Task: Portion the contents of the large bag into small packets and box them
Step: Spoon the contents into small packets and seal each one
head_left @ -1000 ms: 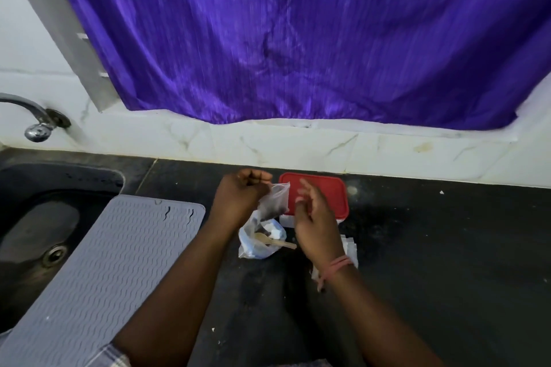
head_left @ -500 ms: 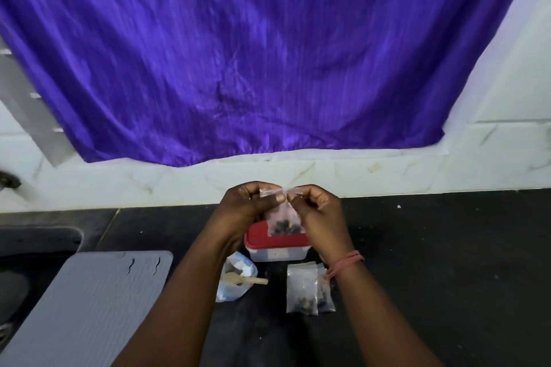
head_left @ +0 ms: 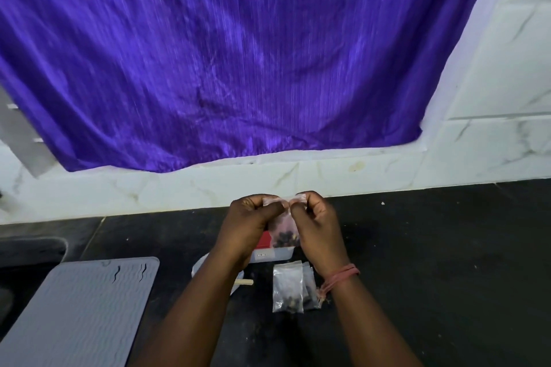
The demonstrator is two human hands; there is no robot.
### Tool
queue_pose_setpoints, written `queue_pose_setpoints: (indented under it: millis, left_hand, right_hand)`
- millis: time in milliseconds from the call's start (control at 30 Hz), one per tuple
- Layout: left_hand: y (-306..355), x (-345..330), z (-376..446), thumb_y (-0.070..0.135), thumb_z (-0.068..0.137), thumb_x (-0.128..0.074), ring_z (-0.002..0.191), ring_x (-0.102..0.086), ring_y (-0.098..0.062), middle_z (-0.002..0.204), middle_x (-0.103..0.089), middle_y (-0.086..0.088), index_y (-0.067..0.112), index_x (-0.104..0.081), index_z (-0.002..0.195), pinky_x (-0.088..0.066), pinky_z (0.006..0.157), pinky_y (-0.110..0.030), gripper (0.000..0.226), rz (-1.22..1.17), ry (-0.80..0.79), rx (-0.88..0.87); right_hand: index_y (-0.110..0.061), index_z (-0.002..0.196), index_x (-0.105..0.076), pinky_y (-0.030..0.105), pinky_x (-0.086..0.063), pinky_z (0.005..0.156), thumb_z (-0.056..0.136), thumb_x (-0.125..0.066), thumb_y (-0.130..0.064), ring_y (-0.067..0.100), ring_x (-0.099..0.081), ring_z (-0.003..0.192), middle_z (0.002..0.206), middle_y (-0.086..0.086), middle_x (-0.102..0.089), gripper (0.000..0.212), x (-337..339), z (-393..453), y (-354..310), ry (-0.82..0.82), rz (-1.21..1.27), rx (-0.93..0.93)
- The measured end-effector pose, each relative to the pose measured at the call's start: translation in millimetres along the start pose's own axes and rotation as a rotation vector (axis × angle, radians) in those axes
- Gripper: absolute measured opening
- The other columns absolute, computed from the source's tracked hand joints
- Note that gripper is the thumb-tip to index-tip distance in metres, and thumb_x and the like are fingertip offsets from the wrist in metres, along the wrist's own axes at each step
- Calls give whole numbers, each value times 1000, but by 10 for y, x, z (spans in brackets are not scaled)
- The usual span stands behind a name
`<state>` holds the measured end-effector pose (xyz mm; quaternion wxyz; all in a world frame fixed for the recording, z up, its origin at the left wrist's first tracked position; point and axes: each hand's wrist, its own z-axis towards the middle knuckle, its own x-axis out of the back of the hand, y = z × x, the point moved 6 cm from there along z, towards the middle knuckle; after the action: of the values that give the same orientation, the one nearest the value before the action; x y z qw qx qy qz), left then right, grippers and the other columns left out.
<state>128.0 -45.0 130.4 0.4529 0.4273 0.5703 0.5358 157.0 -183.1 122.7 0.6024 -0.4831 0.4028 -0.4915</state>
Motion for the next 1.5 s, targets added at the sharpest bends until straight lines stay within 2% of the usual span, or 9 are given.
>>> queue_pose_setpoints:
  millis: [200, 467, 667, 900, 1000, 1067, 1133, 1400, 1500]
  left_hand:
    - [-100, -13, 23, 6, 89, -71, 89, -75, -34, 92, -78, -18, 2, -79, 96, -59, 86, -44, 11, -52, 36, 46]
    - [-322, -94, 91, 12, 87, -76, 71, -70, -24, 82, -78, -15, 8, -81, 90, -58, 69, -34, 7, 59, 111, 154]
    - [-791, -297, 169, 19, 85, -80, 94, -73, -41, 96, -76, -23, 5, -80, 98, -55, 96, -54, 19, -40, 57, 288]
    - [-1624, -592, 94, 15, 92, -72, 70, -63, -25, 69, -70, -10, 6, -76, 85, -50, 64, -31, 12, 51, 143, 449]
    - [-1934, -729, 89, 18, 92, -72, 69, -61, -22, 78, -68, -10, 6, -74, 96, -47, 61, -27, 12, 118, 94, 521]
    - [-2102, -734, 71, 11, 93, -69, 61, -57, -19, 82, -65, -9, 10, -70, 92, -47, 56, -26, 2, 140, 83, 593]
    - [-2247, -710, 39, 1, 93, -62, 53, -52, -17, 77, -61, -8, 13, -68, 78, -42, 49, -22, 19, 135, 89, 649]
    - [-2147, -649, -74, 1, 95, -50, 49, -48, -18, 66, -55, -9, 7, -64, 80, -36, 45, -21, 21, 0, 138, 706]
    - [-1899, -384, -99, 2, 95, -54, 66, -63, -23, 77, -71, -10, 9, -71, 81, -48, 56, -27, 22, 57, 303, 554]
  right_hand:
    - [-14, 86, -76, 41, -57, 80, 94, -68, -15, 24, -70, 84, 83, 6, -76, 11, 162, -44, 110, 119, 31, -80]
    - [-13, 82, -79, 39, -58, 87, 83, -75, -1, 24, -74, 88, 82, 3, -78, 13, 433, -32, 306, 222, 73, -269]
    - [-15, 85, -80, 29, -56, 77, 90, -72, -14, 18, -73, 85, 82, -2, -78, 10, 660, -74, 609, 225, -26, -313]
    - [-15, 76, -76, 31, -55, 77, 90, -71, -11, 16, -68, 76, 76, 1, -74, 16, 970, -205, 1399, 328, -157, -461]
    - [-21, 71, -70, 28, -52, 72, 93, -67, -12, 20, -67, 76, 75, 2, -73, 24, 1031, -306, 1814, 302, -236, -579]
    - [-18, 77, -73, 28, -52, 73, 92, -66, -12, 26, -69, 81, 80, 7, -74, 18, 1077, -385, 2043, 300, -331, -666]
    - [-12, 89, -77, 29, -52, 76, 91, -63, -10, 30, -71, 90, 93, 13, -76, 14, 1136, -441, 2170, 260, -504, -716]
    - [-15, 130, -59, 44, -42, 100, 94, -59, -28, 34, -53, 121, 132, 14, -57, 38, 903, -323, 2108, 191, -950, -519]
    - [-17, 120, -64, 48, -41, 95, 90, -55, -30, 37, -54, 115, 125, 14, -60, 34, 499, -269, 1963, 131, -998, -237]
